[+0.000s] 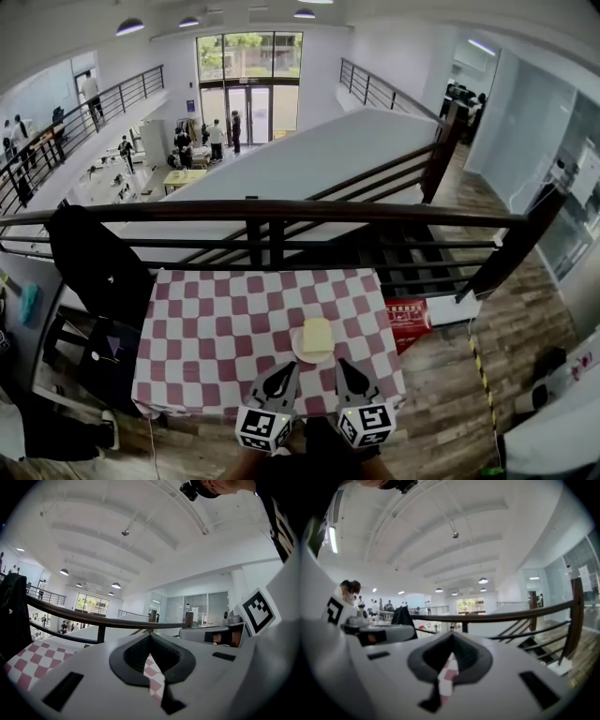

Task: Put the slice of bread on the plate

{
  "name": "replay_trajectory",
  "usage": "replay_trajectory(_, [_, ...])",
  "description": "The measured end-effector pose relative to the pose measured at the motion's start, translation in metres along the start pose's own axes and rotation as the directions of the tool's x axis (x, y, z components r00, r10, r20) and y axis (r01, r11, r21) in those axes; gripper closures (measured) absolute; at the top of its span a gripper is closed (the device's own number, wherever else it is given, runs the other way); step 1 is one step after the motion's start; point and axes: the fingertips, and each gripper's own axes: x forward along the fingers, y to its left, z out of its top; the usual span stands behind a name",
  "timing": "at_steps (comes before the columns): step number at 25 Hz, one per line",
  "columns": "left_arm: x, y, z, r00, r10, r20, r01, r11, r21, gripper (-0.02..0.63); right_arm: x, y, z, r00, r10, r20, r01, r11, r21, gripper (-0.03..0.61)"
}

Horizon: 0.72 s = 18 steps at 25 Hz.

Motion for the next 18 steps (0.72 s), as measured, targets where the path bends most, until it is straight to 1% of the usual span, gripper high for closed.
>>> replay_trajectory(3, [-0.009,-0.008,-0.003,1.0,-0.018,-0.011,0.018,1.0,-0.003,0.595,-0.007,0.014,-0.002,1.0,0.015,0.005,-0.015,1.0,-0.002,0.565])
replay_trajectory(8, [-0.027,-0.015,-0.001,1.0,-0.024,0.006,0.024,1.0,0.003,0.595,-0.023,0.031,-0.005,1.0,0.025,0.02,-0.024,0.999,-0.024,0.565])
replay_trajectory(10, [-0.034,-0.016,-0.005,1.0,-0.024,0.006,0.024,1.0,0.002,0.595,-0.03,0.034,-0.01,1.0,0.017,0.016,-0.017,1.0,-0.022,0.565])
replay_trajectory(14, [-0.044,-0.014,-0.022,1.0,-0.02,-0.024,0.019,1.0,-0.019,0.595,-0.037,0.034,-0.025,1.0,-0.003,-0.002,0.003,1.0,-0.008,0.565])
replay_trajectory(18, [-0.048,-0.008,-0.031,0.999,-0.023,-0.044,0.023,1.0,-0.018,0.596,-0.038,0.031,-0.035,1.0,-0.027,-0.015,0.028,1.0,0.007,0.565])
